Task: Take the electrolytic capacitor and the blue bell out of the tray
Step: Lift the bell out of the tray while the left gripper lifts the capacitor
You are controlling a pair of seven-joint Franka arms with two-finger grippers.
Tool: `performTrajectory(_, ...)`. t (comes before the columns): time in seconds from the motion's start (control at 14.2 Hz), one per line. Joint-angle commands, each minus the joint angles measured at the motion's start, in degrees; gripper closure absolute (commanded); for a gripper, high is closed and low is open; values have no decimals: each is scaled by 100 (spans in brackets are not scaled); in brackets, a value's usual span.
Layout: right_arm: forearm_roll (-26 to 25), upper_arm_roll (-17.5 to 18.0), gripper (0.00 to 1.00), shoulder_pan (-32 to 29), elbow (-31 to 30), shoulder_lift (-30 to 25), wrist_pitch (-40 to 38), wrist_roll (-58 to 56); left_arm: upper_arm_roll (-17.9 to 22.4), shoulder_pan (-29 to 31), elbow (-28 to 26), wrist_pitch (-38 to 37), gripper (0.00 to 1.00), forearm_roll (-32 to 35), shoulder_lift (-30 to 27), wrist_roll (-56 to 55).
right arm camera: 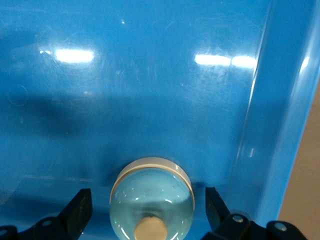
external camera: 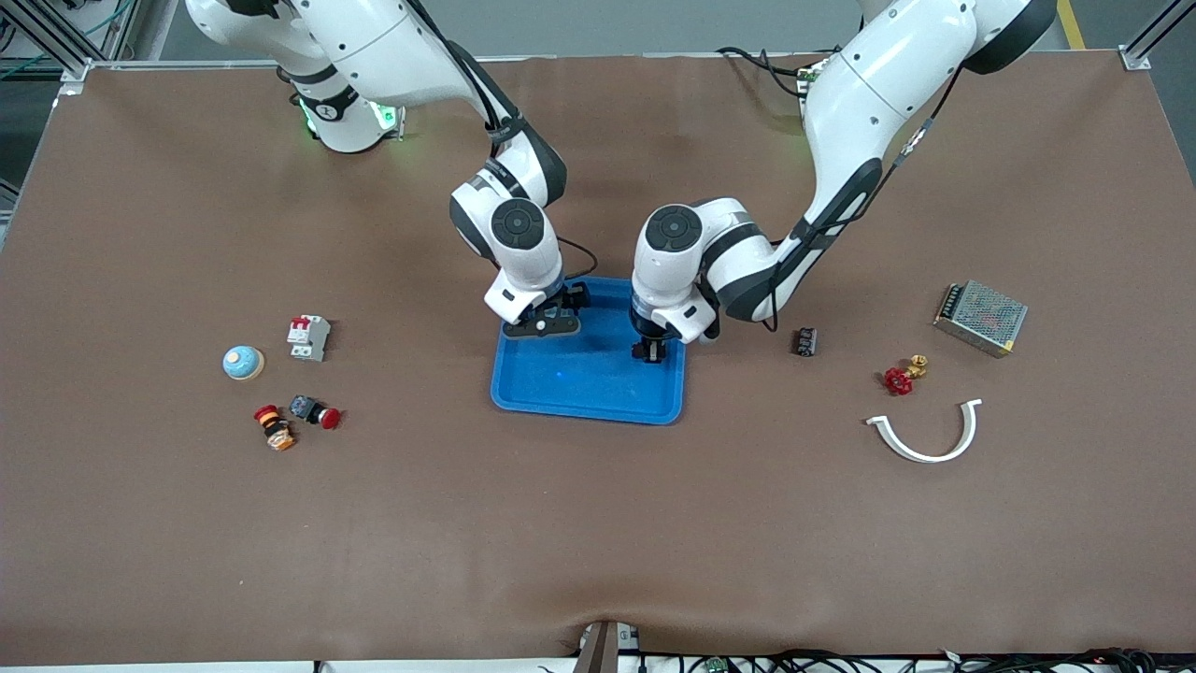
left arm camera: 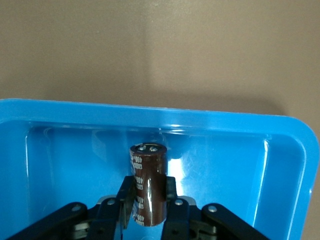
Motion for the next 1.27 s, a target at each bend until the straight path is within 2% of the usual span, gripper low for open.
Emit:
performTrajectory(0.0,55,-46,20,63,40,22,35,47,53,-73,89,-21,100,170,40,108)
performTrajectory(0.35,55,-46,58,63,40,22,34,47,35,-99,343,-530,100,179,14,529)
performTrajectory(0.42,55,-46,61,63,40,22,34,38,26,-116,361,-635,100,170,-4,661)
performTrajectory(0.71,55,-54,61,-7,110,-117,-219,-58,-35,-117,563,-1022,100,135,-47,882)
performTrajectory(0.92,55,-81,61,-305,452,-547,-1542,-486,-158,-21,563,-1346,100,38,-223,1363)
performTrajectory(1.2,55,-81,61,-1122,400,-1224,-2407,-1910,-351,357,546,-1602,100,-357,-398,2715)
